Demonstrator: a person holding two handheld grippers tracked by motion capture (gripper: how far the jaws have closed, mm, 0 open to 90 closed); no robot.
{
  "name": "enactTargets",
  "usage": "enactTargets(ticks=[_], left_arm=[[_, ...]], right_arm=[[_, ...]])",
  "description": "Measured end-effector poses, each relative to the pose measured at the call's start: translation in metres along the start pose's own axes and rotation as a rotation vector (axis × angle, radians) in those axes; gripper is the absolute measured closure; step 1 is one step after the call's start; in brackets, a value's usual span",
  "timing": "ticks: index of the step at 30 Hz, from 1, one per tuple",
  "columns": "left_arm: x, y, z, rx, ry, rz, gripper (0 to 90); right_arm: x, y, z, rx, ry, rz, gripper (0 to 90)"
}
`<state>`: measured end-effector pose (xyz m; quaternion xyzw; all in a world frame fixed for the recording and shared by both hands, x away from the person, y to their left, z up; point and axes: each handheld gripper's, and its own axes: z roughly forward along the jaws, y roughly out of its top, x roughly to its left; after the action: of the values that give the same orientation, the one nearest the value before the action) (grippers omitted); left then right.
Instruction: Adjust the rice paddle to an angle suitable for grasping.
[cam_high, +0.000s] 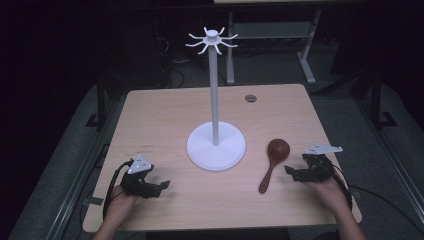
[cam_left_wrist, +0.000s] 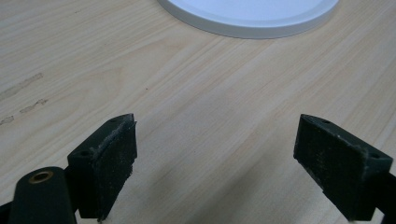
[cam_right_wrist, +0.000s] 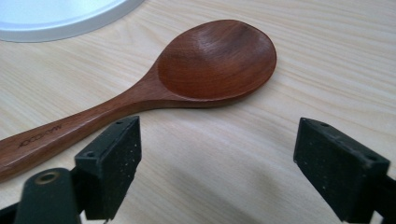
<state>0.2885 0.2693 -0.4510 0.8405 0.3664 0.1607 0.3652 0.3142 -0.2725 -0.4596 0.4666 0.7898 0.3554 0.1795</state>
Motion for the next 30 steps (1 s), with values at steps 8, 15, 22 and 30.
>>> enactTargets(ticks=[8, 15, 22, 30], left_arm=[[0.001, 0.000, 0.001, 0.003, 0.005, -0.024, 13.0], [-0.001, 0.000, 0.001, 0.000, 0.003, -0.005, 13.1], [-0.001, 0.000, -0.001, -0.007, 0.000, -0.004, 13.0], [-0.001, 0.000, 0.000, -0.010, -0.002, -0.020, 13.1]], right_arm=[[-0.006, 0.011, 0.000, -0.004, -0.004, 0.016, 34.0], [-0.011, 0.031, 0.006, -0.028, -0.011, 0.001, 57.6], [-0.010, 0.056, 0.018, -0.042, 0.037, -0.029, 84.9], [-0.010, 0.074, 0.033, -0.032, 0.088, -0.049, 89.6]])
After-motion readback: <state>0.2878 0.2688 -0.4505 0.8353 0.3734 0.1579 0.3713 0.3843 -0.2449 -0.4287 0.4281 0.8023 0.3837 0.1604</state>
